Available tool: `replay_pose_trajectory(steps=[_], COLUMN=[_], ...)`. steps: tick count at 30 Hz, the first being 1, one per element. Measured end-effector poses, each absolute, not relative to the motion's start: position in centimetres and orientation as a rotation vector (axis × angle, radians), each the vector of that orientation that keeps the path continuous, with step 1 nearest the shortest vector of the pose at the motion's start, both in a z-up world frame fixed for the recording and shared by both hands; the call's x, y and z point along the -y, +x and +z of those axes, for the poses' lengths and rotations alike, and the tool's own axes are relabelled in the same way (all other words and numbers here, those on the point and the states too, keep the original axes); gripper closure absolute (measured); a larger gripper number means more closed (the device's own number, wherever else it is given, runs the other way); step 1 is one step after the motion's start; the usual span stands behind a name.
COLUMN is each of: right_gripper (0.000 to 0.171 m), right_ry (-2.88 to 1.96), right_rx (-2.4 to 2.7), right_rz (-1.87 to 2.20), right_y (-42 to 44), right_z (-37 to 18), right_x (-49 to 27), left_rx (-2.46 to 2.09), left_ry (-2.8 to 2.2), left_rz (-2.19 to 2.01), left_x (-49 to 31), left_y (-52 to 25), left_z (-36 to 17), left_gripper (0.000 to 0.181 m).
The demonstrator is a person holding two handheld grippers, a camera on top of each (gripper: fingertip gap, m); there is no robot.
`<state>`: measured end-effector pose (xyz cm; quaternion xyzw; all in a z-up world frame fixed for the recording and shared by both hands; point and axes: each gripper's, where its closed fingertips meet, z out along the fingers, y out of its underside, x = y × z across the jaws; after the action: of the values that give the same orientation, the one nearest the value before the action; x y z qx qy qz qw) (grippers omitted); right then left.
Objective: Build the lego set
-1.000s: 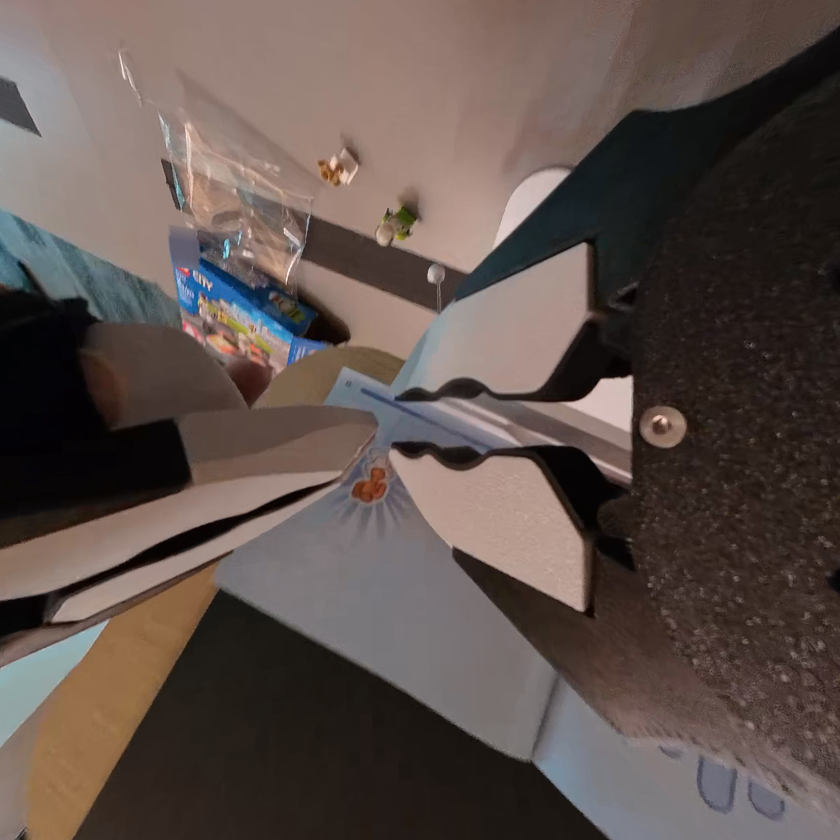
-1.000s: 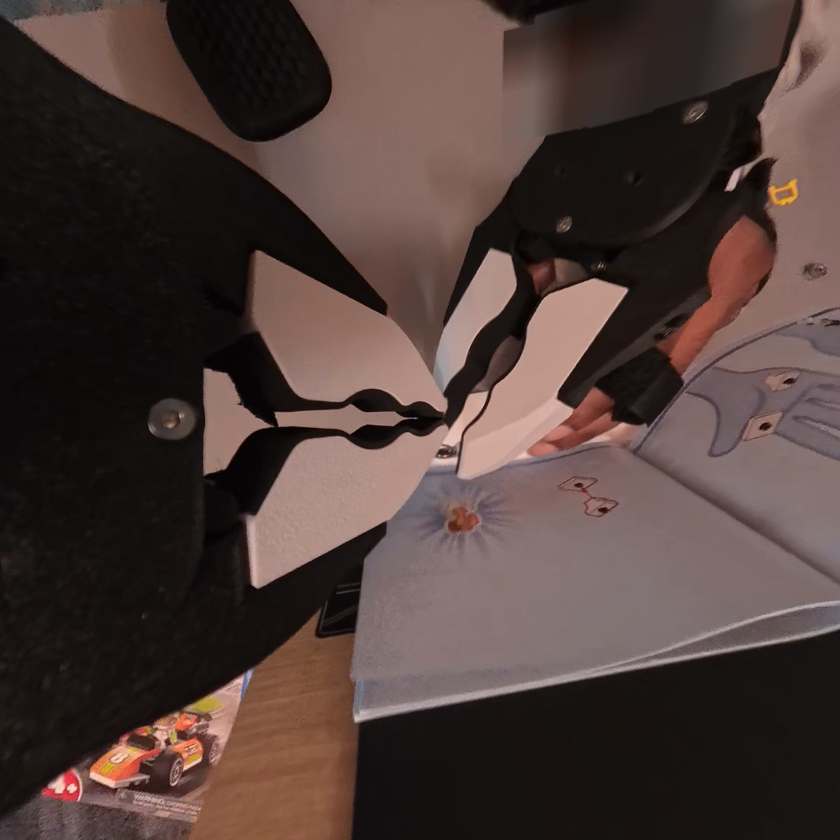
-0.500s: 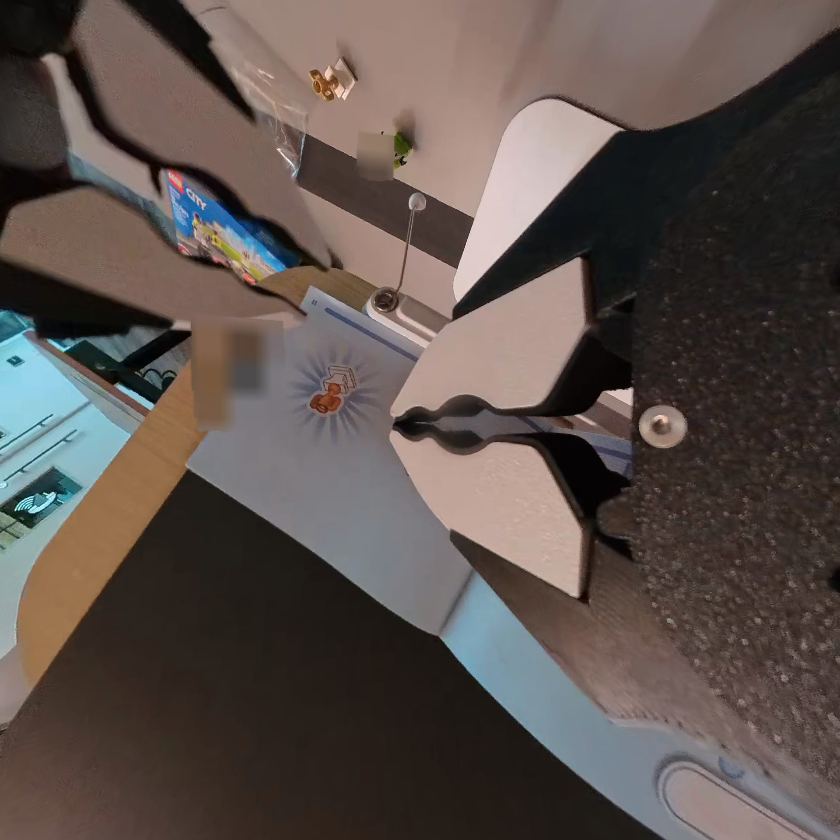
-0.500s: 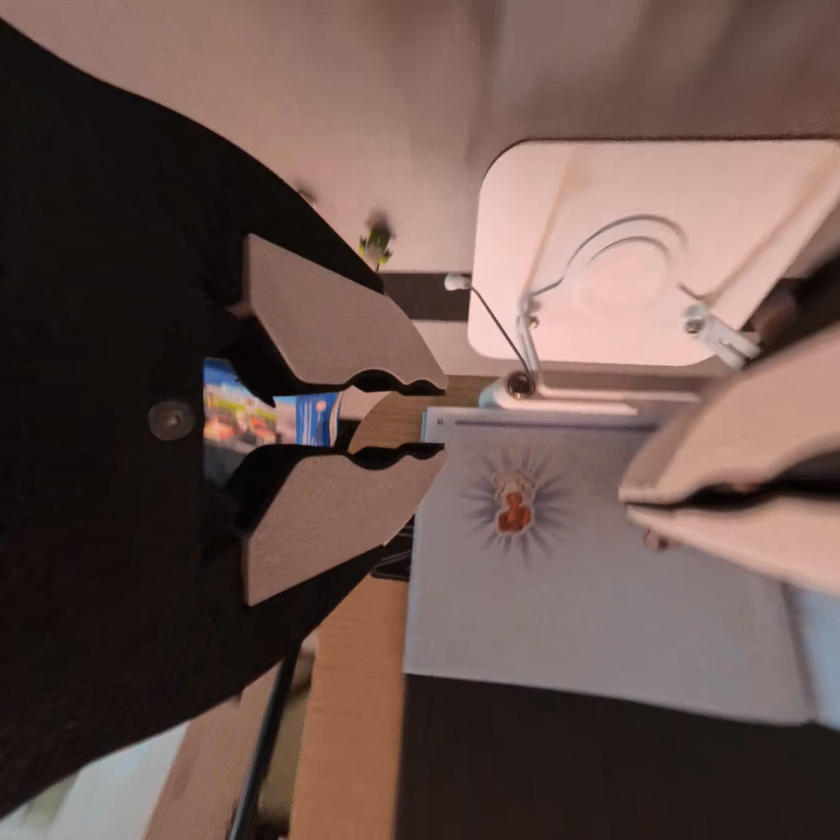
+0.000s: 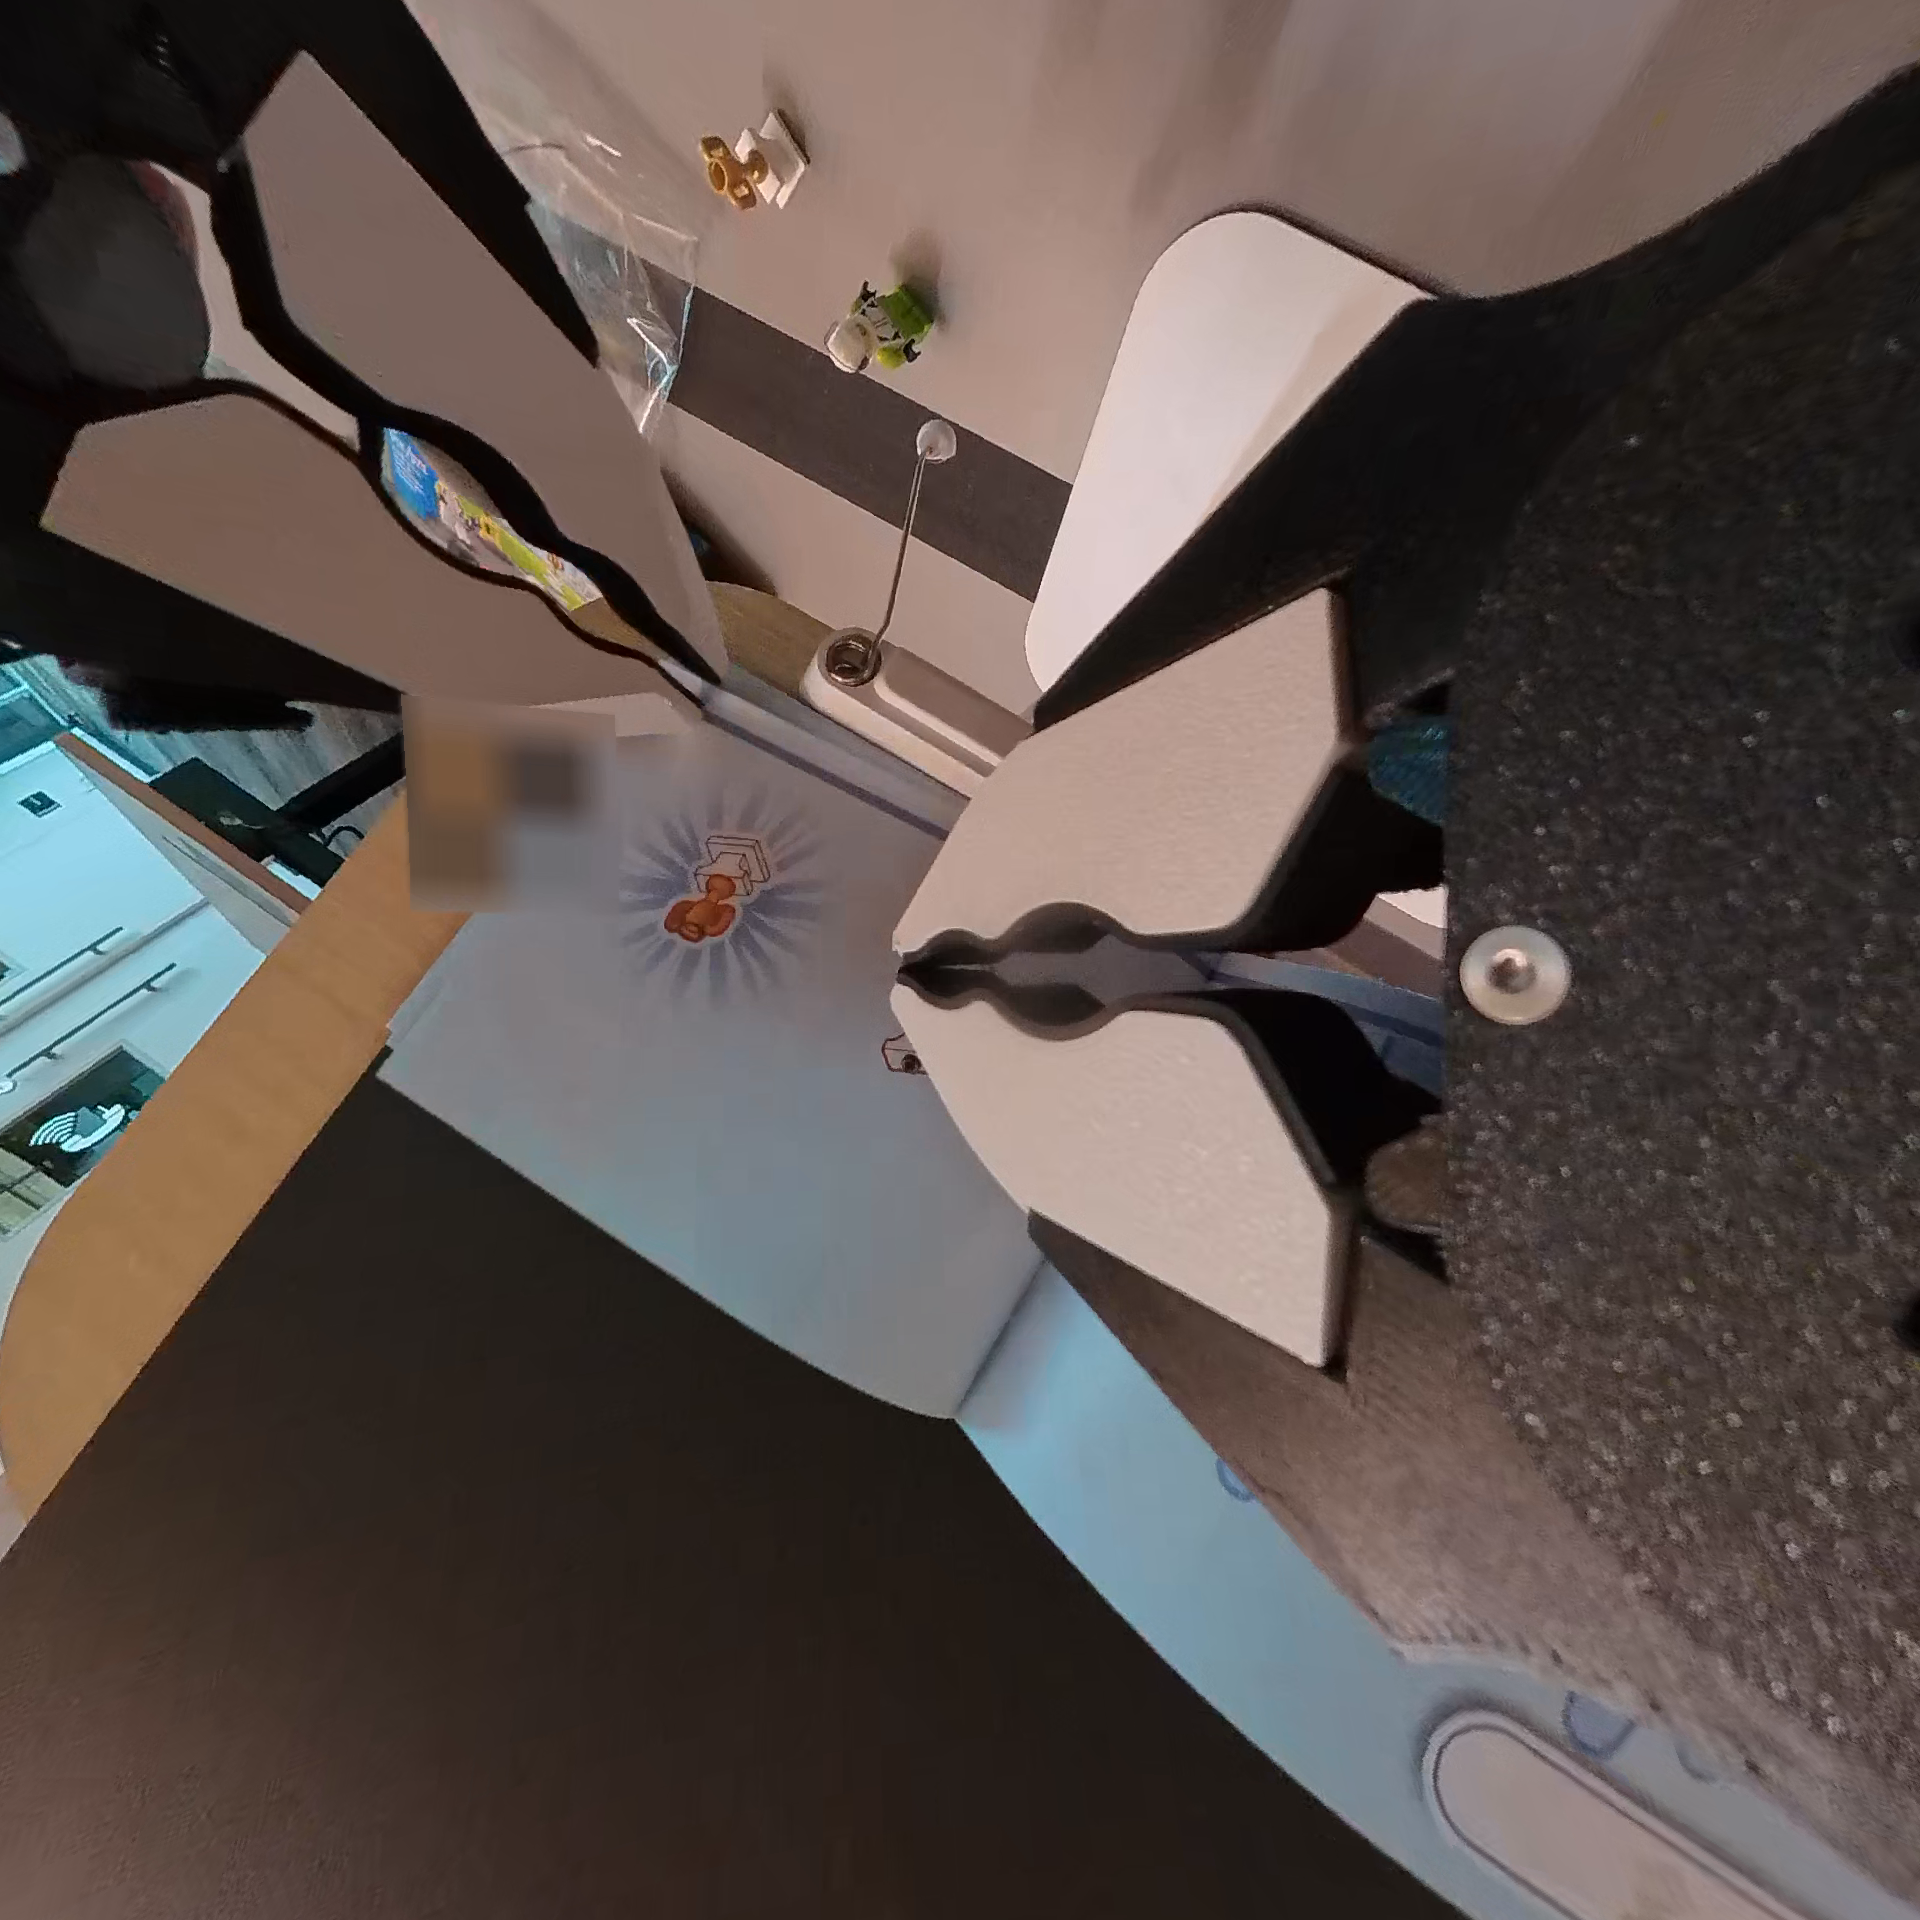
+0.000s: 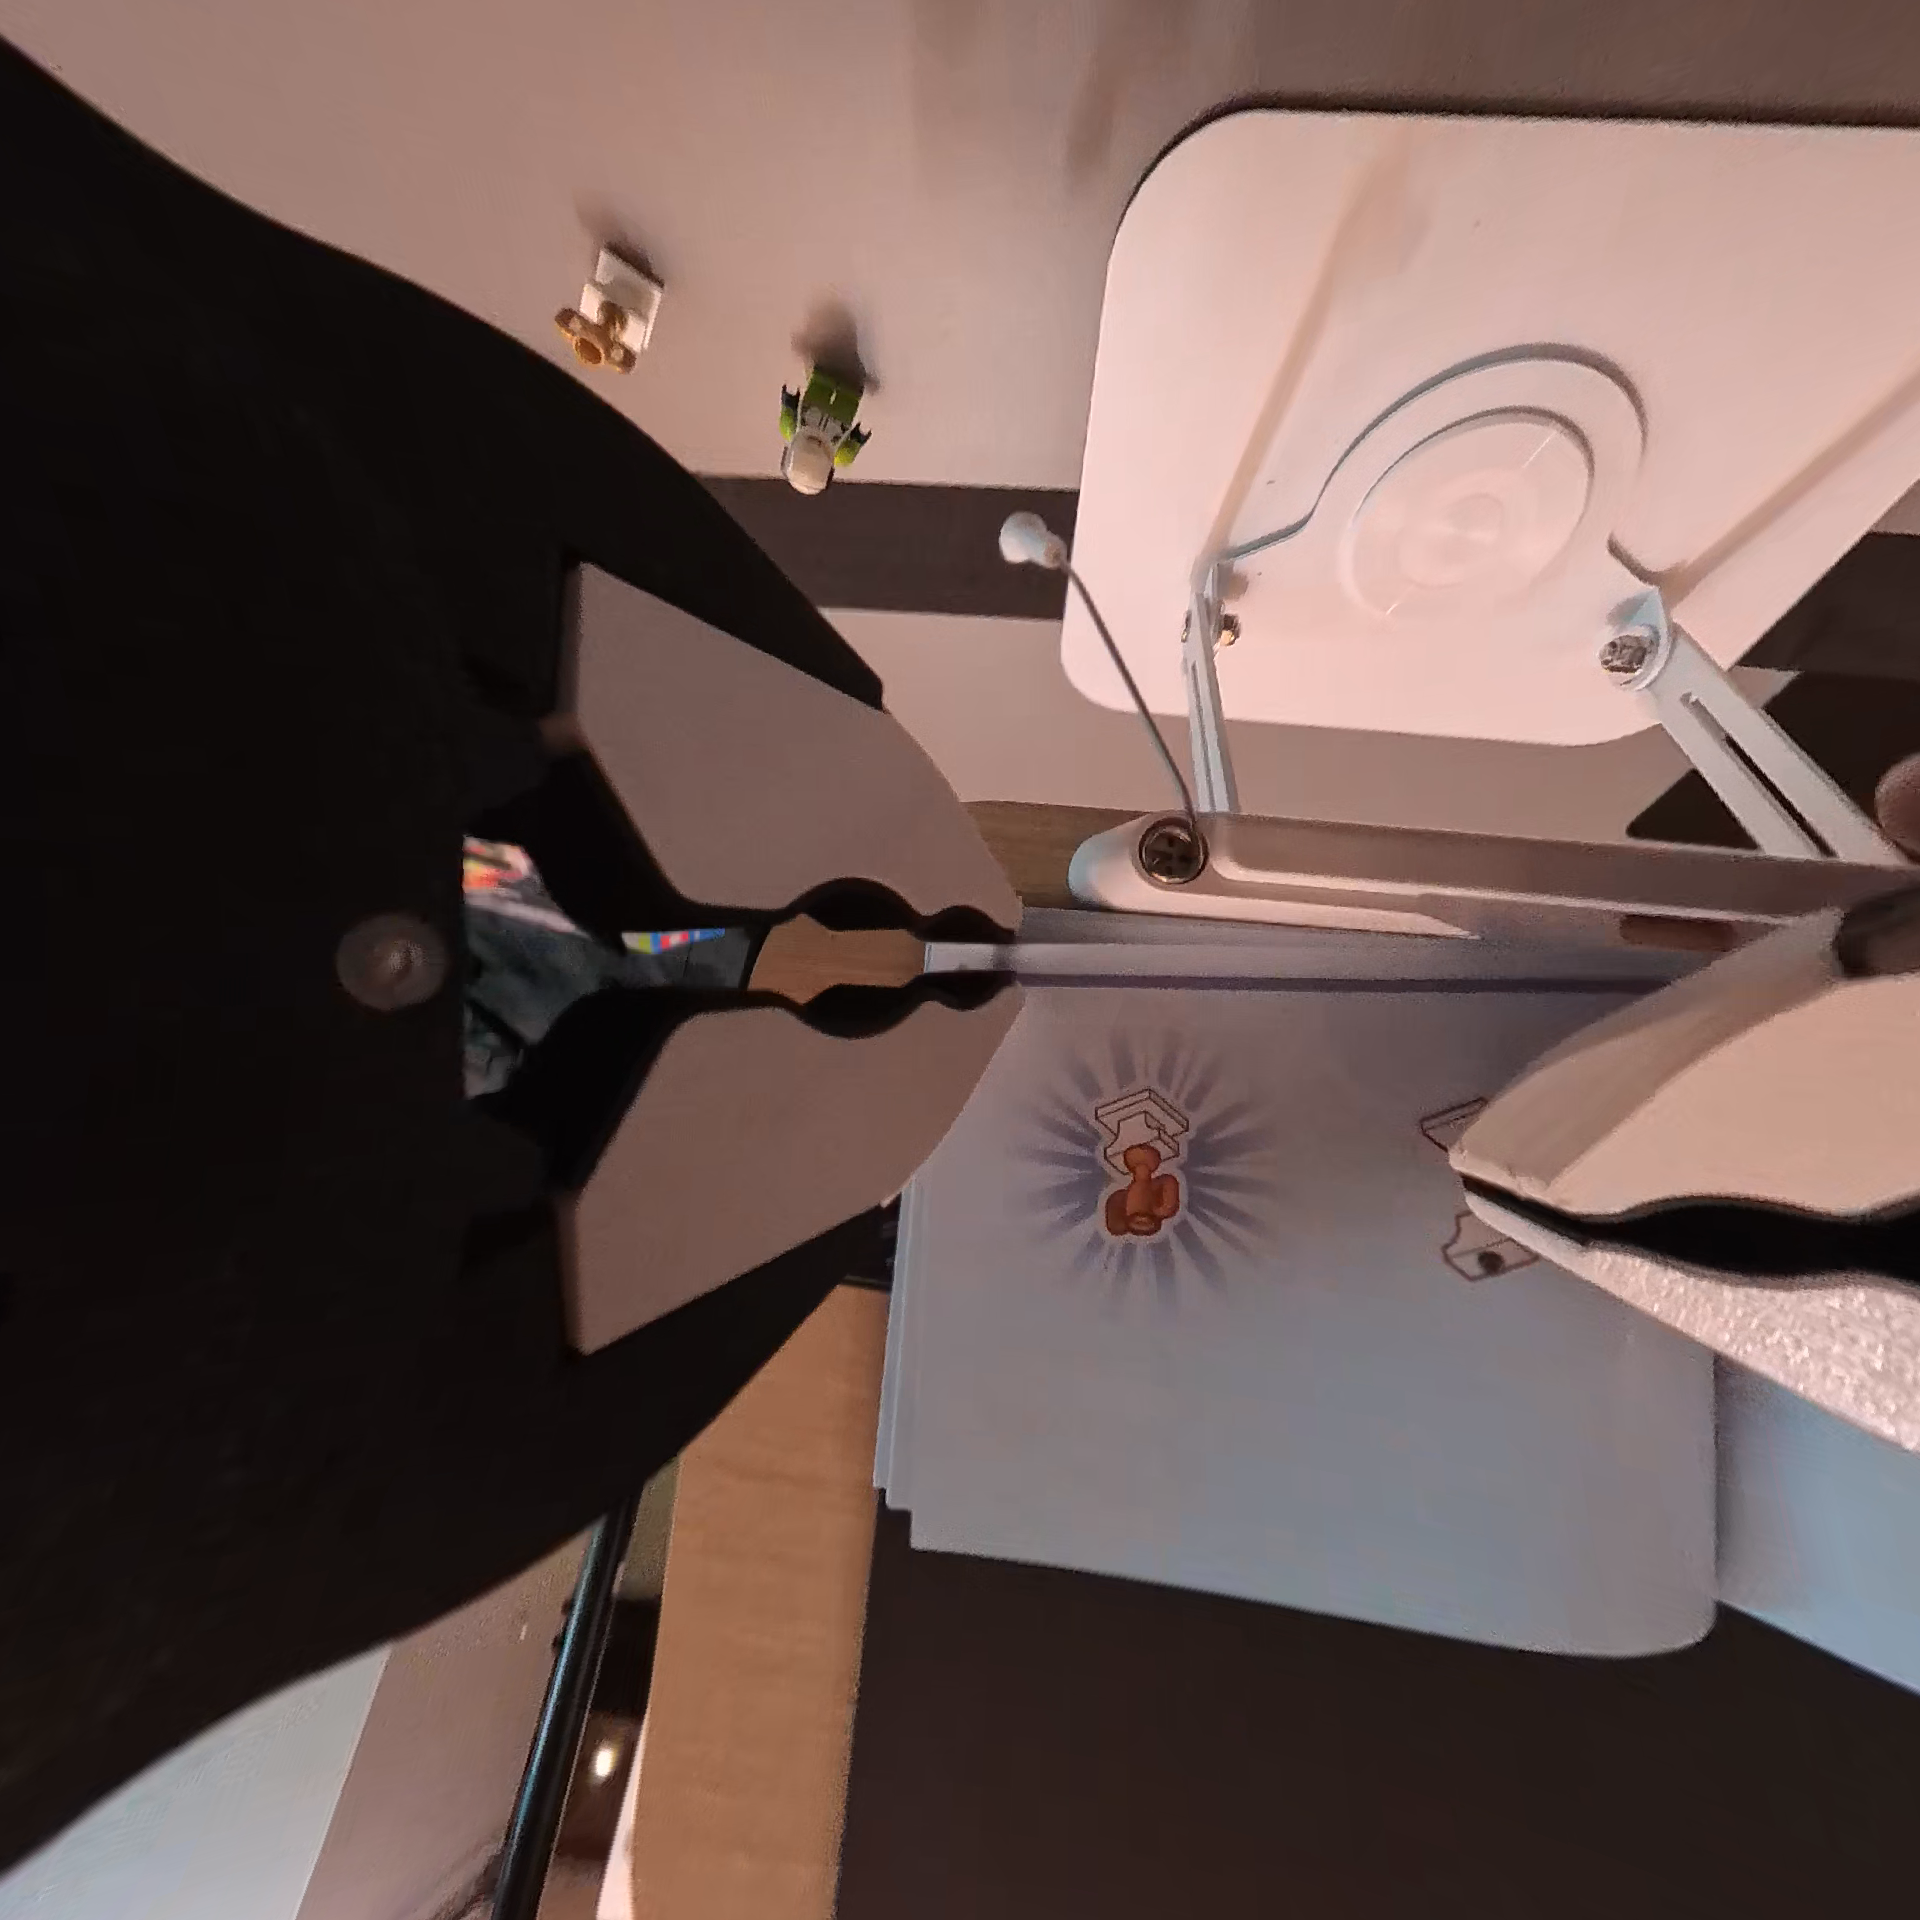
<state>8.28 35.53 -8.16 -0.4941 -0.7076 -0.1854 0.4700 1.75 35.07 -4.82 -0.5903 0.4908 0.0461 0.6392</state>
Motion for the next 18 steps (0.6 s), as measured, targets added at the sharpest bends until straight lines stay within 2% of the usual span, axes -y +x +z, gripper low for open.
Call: replay_pose_trajectory(steps=[12,18], right_gripper=[0.171,0.171], right_ry=[-1.444,-1.582], right_rx=[1.657,1.601], right_rz=[-0.179,0.086], right_y=[8.2,7.0], right_z=[-6.9,-5.5], right_x=[-35.4,-34.3], left_rx=[-1.129,-1.180], left_ry=[-1.347,-1.346], left_rz=[0.099,0.078], left_x=[-35.0,-34.6], left_y=[1.7,2.6], left_z=[-5.1,-5.8], left_gripper=[0.181,0.173])
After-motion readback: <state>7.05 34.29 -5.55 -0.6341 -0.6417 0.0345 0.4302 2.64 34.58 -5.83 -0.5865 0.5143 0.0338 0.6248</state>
